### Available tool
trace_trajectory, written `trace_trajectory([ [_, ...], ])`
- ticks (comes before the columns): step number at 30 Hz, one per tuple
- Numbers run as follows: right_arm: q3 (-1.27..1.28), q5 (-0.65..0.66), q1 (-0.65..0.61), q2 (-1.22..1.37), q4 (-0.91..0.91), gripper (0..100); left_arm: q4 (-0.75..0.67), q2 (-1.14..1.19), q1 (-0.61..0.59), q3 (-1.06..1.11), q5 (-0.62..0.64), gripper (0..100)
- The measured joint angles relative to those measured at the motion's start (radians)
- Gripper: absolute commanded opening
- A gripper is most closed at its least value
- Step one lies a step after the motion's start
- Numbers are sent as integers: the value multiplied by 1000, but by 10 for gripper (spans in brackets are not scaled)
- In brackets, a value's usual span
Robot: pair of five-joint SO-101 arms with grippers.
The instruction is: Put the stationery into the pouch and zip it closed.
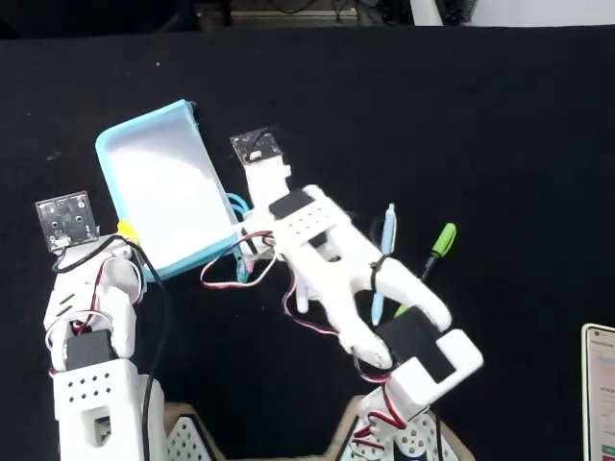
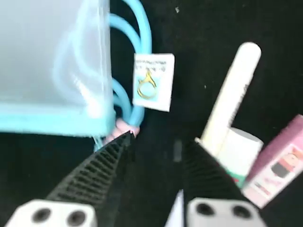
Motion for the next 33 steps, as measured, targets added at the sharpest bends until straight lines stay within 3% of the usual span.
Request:
trace_trajectory([
  [14,46,-40,-55,49,-140,162,0,0,0,0,0,120],
  [19,46,-41,-80,58,-144,250,0,0,0,0,0,120],
  [26,46,-43,-91,58,-140,122,0,0,0,0,0,120],
  [31,46,-43,-83,58,-132,229,5,0,0,0,0,120],
  [33,28,-43,-63,75,-106,228,6,0,0,0,0,120],
])
